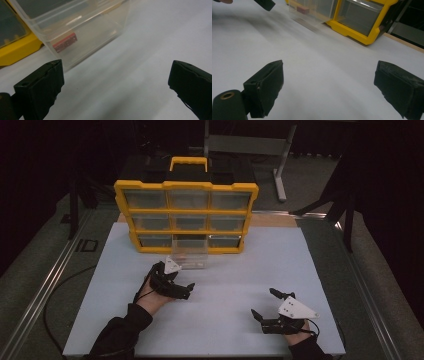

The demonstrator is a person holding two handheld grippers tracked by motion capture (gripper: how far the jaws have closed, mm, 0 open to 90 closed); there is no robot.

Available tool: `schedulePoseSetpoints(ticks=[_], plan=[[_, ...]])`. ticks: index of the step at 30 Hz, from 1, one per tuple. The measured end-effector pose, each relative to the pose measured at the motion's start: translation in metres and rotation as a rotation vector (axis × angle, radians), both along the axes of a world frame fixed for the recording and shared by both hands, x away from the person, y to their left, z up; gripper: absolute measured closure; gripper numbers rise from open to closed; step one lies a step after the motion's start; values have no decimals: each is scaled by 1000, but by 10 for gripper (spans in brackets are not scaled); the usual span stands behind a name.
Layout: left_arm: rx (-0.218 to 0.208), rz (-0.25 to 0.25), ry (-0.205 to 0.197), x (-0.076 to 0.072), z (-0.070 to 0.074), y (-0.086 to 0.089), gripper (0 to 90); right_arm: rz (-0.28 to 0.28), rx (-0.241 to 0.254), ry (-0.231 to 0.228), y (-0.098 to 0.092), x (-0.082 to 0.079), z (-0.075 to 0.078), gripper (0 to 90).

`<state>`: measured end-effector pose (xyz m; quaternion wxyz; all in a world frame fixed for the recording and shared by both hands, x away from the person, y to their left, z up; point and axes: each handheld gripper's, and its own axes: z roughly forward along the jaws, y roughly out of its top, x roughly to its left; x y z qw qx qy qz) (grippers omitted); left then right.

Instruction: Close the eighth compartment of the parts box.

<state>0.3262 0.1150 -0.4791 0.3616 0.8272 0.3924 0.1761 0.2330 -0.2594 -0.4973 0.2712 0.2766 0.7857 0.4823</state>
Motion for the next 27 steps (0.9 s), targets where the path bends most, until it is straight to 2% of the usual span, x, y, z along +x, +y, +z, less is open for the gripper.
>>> schedulePoseSetpoints(ticks=[4,6,8,16,19,21,27], plan=[[25,15,0,2,-3,-1,30,-1,-4,2,0,0,0,90],[37,17,-3,3,-4,-1,72,-1,-5,1,0,0,0,89],[41,15,-10,3,-5,-2,130,-1,-5,2,0,0,0,89],[52,36,-3,6,-9,-3,223,-1,-4,4,0,0,0,89],[48,31,-1,6,-9,-4,298,1,-5,2,0,0,0,89],[54,38,-3,6,-10,-4,302,0,-5,1,1,0,0,89],[47,65,-8,8,-8,-3,497,1,-4,2,0,1,0,89]])
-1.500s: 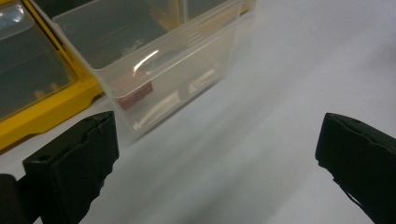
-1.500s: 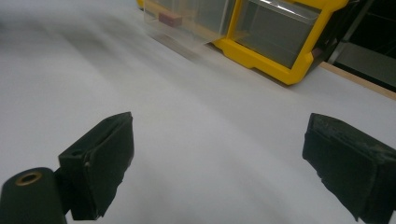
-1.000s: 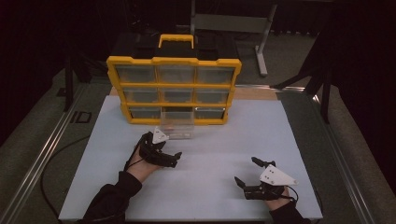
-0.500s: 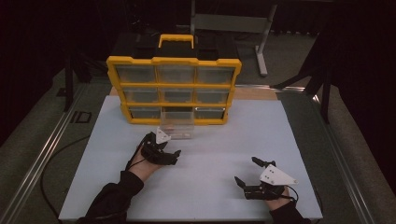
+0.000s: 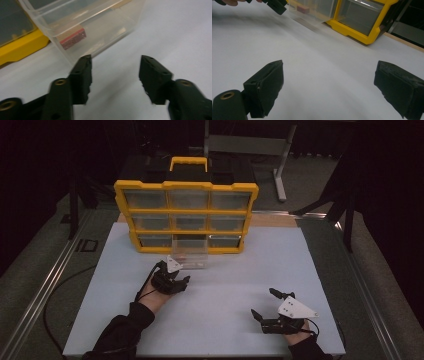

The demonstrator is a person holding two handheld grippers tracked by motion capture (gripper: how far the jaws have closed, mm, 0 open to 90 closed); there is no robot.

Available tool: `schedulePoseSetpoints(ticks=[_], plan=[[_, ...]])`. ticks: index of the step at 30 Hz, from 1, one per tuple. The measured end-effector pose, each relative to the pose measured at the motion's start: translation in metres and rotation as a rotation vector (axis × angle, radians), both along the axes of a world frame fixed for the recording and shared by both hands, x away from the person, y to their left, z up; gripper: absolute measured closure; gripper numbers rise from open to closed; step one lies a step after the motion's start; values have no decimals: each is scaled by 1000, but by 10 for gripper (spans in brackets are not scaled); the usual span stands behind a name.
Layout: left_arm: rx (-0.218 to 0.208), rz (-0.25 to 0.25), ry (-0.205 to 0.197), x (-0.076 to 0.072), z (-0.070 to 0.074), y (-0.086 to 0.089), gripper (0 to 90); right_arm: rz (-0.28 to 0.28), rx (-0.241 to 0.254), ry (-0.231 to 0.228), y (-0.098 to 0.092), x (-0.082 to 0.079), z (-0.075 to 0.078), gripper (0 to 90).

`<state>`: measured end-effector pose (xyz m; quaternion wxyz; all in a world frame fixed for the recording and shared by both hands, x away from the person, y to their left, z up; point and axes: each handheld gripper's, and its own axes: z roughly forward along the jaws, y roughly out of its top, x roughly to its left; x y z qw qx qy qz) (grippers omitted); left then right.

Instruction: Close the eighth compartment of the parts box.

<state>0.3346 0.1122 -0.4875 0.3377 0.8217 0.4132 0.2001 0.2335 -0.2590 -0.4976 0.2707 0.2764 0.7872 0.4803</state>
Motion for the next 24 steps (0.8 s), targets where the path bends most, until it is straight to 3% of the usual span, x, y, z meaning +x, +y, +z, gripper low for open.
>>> schedulePoseSetpoints(ticks=[5,14,21,24], plan=[[-2,-3,0,0,0,1,625,-3,0,0,0,0,0,89],[12,-14,4,1,0,-1,774,-2,-1,-1,0,0,0,89],[10,-16,-17,1,2,-2,831,0,1,-1,-1,0,0,89],[-10,-9,-27,3,4,0,861,0,0,0,0,0,0,89]])
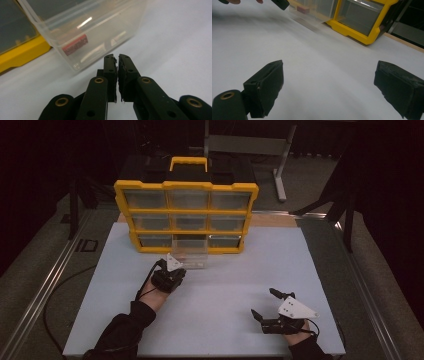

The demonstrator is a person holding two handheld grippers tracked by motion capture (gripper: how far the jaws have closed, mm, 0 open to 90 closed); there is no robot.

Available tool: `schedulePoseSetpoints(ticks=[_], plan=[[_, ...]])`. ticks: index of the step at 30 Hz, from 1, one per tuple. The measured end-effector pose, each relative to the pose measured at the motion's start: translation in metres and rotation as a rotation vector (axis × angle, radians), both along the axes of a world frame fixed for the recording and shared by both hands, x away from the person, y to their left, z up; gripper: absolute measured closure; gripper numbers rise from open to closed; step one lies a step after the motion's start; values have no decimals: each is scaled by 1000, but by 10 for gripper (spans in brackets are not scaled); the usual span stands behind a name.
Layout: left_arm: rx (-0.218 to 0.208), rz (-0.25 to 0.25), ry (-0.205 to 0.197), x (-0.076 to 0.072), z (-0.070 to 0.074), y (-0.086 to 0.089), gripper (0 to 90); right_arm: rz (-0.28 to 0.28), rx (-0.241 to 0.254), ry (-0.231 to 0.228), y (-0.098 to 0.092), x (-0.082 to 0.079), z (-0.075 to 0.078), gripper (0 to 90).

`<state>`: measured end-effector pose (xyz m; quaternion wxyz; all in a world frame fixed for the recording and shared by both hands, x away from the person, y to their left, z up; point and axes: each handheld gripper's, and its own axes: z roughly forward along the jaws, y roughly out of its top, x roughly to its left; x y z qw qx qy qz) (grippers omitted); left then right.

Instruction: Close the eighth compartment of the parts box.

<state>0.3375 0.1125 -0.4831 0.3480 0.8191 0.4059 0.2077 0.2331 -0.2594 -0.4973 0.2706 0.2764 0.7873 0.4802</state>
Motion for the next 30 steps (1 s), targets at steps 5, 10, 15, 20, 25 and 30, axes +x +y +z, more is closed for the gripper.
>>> schedulePoseSetpoints(ticks=[5,10,15,20,25,30], plan=[[-2,8,-14,1,1,1,884,0,0,-1,0,0,0,89],[16,-14,-19,2,0,0,894,1,-1,0,0,0,0,89],[-19,10,11,8,-1,1,894,1,0,0,0,0,-1,89],[3,19,-8,10,-1,-1,894,1,-1,1,0,0,0,89],[17,46,-28,11,-1,-3,894,0,0,1,0,0,-1,89],[17,54,-37,14,0,-4,895,1,2,0,0,1,-1,89]])
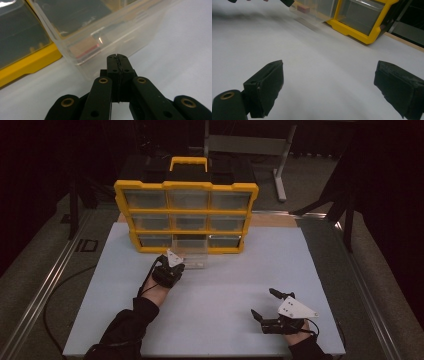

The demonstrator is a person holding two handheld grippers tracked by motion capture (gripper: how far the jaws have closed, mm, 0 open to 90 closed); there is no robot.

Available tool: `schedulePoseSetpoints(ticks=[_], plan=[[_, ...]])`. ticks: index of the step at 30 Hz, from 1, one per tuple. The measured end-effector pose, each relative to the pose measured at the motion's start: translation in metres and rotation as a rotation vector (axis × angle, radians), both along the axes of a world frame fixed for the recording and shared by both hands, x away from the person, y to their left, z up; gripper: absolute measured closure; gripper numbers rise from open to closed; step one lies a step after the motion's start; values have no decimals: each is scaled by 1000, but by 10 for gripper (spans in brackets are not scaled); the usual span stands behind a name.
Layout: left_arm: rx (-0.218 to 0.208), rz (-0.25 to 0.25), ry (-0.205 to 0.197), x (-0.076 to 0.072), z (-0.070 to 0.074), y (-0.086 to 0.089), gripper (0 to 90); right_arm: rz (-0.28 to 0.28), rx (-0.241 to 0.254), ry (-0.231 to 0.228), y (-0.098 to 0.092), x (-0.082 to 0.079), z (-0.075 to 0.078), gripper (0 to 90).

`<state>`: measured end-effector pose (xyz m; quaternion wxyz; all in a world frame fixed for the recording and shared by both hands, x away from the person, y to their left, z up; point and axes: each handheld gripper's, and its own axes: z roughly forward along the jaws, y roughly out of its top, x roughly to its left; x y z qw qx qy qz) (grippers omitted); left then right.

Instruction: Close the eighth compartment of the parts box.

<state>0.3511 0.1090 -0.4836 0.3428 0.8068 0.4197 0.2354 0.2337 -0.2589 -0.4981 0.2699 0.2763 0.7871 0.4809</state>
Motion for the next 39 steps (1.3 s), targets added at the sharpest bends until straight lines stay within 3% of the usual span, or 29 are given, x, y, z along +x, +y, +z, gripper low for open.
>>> schedulePoseSetpoints(ticks=[13,39], plan=[[-20,6,-5,6,1,-1,894,0,-3,0,0,0,0,89],[-12,13,7,19,3,-4,894,-2,0,-1,-1,0,1,90]])
